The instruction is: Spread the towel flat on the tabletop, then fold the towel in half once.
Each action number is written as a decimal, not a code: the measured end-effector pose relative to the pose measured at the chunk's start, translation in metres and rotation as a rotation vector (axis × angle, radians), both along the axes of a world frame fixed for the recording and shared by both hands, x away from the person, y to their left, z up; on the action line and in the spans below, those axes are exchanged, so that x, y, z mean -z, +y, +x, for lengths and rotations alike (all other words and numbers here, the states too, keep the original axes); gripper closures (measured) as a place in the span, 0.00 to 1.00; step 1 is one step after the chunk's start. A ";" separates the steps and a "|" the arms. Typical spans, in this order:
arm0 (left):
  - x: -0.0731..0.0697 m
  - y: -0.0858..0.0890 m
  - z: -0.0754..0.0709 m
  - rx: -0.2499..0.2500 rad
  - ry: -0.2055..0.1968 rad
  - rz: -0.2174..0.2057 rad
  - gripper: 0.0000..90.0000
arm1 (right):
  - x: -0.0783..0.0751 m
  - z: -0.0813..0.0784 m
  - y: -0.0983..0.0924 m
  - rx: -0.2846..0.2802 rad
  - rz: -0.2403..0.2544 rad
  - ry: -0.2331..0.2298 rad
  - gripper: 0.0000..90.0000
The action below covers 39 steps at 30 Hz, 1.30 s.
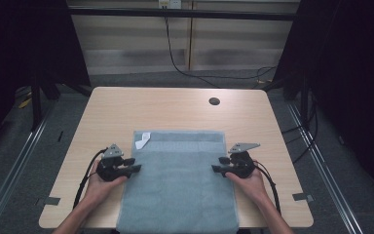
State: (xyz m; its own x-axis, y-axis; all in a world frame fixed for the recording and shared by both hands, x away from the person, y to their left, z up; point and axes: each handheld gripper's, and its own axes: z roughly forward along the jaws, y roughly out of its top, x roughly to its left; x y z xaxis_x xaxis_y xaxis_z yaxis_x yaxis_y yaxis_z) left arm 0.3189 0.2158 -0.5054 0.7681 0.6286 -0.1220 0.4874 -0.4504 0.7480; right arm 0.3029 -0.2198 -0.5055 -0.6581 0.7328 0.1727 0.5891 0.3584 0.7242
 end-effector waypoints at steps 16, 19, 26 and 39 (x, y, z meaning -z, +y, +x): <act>-0.016 0.017 -0.008 -0.008 0.033 -0.068 0.55 | -0.013 -0.026 -0.007 -0.008 0.027 0.004 0.52; -0.023 0.023 0.018 -0.061 0.015 -0.094 0.55 | -0.017 0.005 -0.015 0.047 0.018 -0.015 0.50; -0.023 0.020 0.059 -0.144 0.026 -0.124 0.53 | -0.002 0.062 -0.011 0.081 0.002 -0.008 0.44; -0.011 0.010 0.061 -0.134 0.011 -0.051 0.46 | 0.003 0.053 0.001 0.092 -0.108 -0.076 0.43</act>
